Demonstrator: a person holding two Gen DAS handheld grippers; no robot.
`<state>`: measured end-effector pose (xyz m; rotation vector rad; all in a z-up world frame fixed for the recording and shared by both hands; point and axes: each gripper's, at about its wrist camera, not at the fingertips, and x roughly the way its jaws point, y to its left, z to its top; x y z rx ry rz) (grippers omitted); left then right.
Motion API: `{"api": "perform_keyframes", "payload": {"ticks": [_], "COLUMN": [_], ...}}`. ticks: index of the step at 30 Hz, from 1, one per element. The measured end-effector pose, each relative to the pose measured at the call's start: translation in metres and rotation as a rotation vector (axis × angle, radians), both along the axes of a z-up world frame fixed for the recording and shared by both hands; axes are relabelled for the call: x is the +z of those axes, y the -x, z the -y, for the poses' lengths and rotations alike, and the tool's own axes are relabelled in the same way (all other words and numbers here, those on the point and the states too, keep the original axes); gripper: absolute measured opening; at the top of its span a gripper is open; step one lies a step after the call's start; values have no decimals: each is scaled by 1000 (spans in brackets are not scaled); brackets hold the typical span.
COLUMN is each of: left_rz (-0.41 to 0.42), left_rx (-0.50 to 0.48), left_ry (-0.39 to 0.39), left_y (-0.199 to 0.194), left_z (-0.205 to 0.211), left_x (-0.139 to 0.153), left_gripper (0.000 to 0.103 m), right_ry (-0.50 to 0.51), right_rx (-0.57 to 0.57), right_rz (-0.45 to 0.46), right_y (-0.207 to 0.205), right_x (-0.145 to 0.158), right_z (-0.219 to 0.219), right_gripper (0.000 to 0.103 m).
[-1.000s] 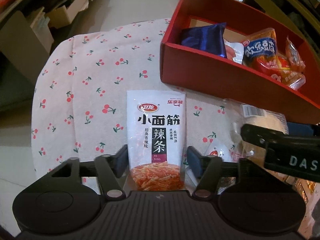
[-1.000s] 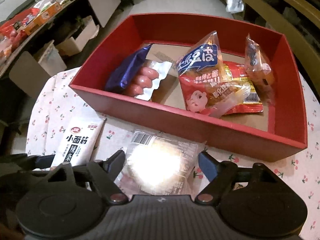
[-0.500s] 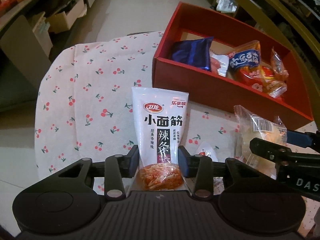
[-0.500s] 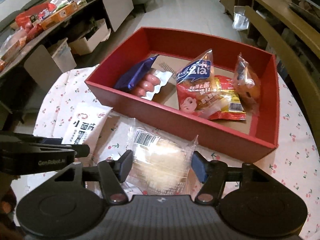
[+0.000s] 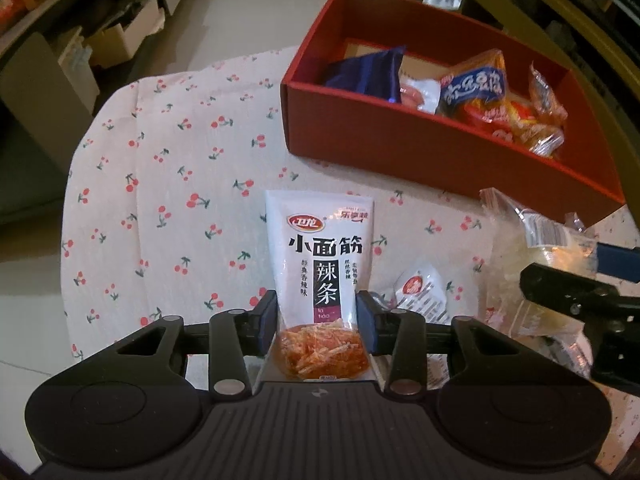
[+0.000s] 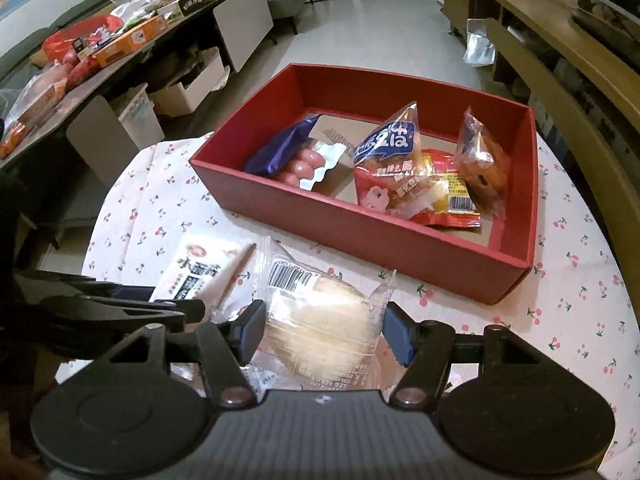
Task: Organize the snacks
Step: 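Grasp the white spicy-strip bag with left tool while right tool grasps the clear bread bag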
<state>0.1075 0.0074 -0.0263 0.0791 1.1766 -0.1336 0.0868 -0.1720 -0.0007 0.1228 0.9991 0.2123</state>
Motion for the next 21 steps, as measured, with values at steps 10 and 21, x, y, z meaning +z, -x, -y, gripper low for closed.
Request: {"api": "perform_keyframes", "payload": {"ticks": [10, 21], "left_rz": [-20, 93], "left_rx": [-2, -16], "left_ry": [-33, -17], "left_y": [1, 29], "left_z": [3, 11], "left_x": [-11, 24], "left_gripper": [53, 51], "right_ry": [11, 21], "right_rx": [31, 32], "right_rz": [-25, 61], "right_y": [-4, 8], "right_x": [-7, 13], "right_z": [-2, -6], "right_gripper": [69, 69]}}
